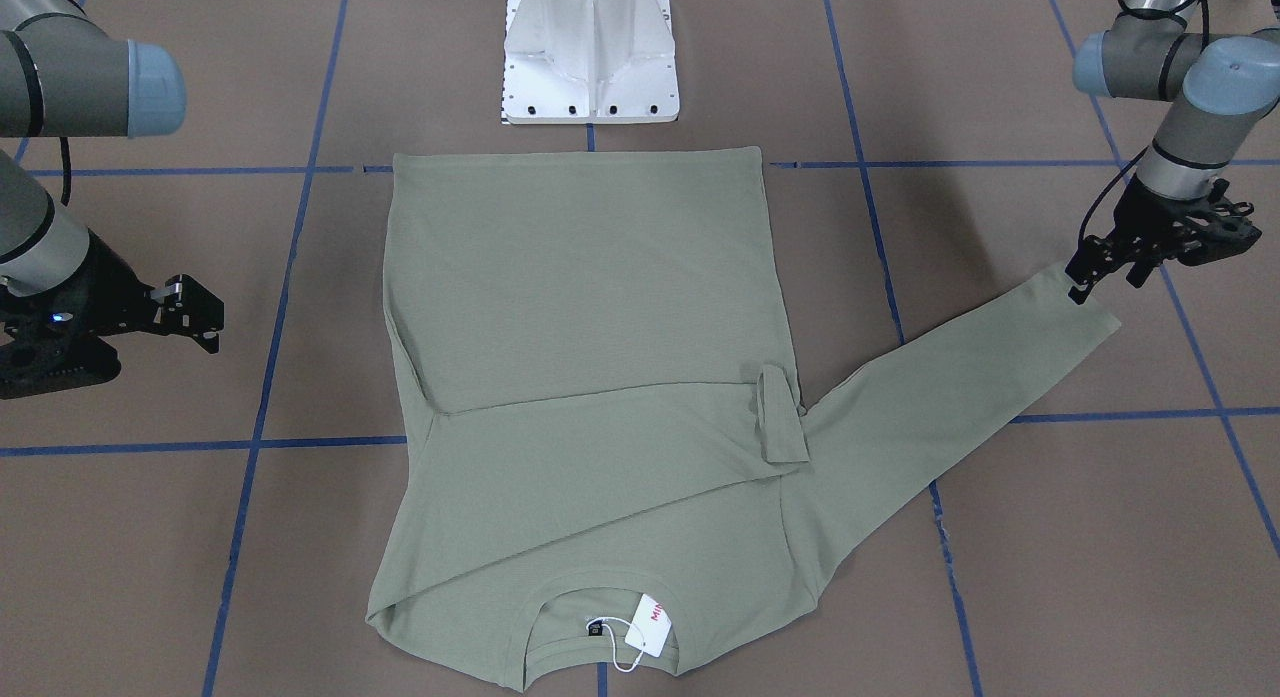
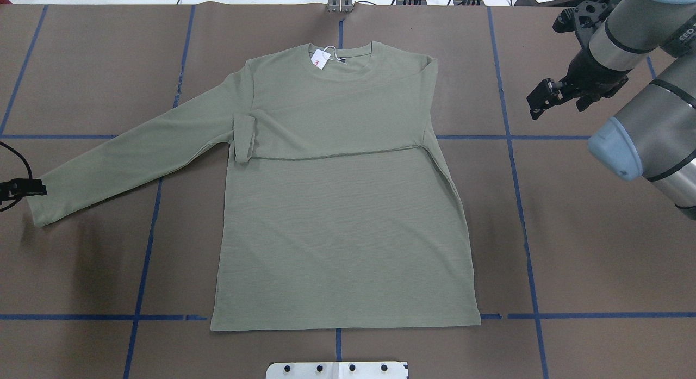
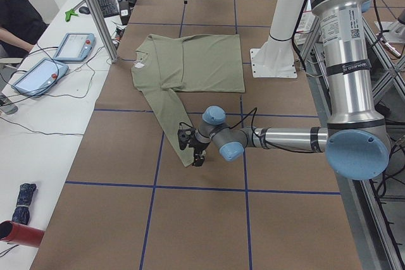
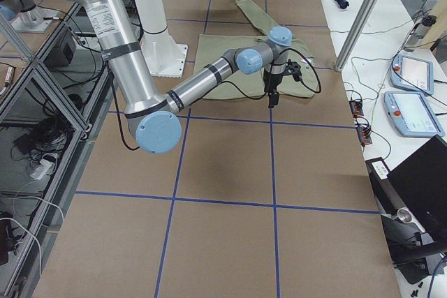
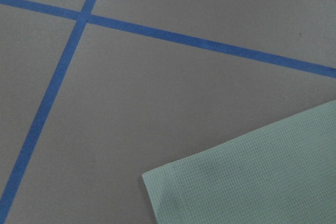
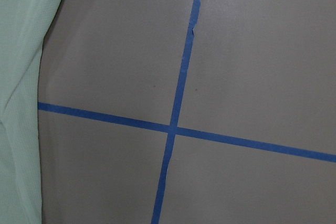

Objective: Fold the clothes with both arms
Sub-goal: 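Lower the left gripper onto the cuff of the other sleeve and grasp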

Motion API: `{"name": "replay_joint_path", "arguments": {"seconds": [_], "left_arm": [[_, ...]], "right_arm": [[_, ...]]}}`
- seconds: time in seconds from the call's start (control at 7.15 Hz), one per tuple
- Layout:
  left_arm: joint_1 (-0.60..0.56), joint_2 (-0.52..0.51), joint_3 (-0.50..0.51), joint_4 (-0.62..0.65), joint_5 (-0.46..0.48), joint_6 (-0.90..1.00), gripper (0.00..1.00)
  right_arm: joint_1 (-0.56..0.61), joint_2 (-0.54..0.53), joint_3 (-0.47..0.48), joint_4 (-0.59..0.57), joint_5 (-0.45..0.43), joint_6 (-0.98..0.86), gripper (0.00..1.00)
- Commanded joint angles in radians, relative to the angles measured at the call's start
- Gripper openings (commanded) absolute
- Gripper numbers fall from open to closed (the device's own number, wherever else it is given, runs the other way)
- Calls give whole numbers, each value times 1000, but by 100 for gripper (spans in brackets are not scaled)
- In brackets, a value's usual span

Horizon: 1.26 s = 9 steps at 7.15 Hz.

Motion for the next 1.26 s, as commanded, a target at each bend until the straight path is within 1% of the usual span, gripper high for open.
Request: {"name": "replay_joint_path", "arguments": {"seconds": [0.0,0.28,0.42,0.56,0.84,0.98,1.12], "left_arm": [[27,-11,38,-5,-1,-1,100],[44,-17,38,-18,-1,-7,99],[44,-17,37,-20,-1,-16,85],[44,-17,35,-22,-1,-41,56],[44,-11,29,-25,-2,-50,16],[44,-11,26,-25,-7,-50,0],[44,-9,14,-25,-13,-52,0]], "right_arm": [[0,-1,2,0,-3,1,100],[0,-1,2,2,-4,1,100],[0,1,2,2,-3,1,100],[0,1,11,-1,-1,1,100],[0,-1,17,-3,-1,1,100],[0,-2,20,-3,-1,1,100],[0,-10,22,-3,-3,1,100]]}}
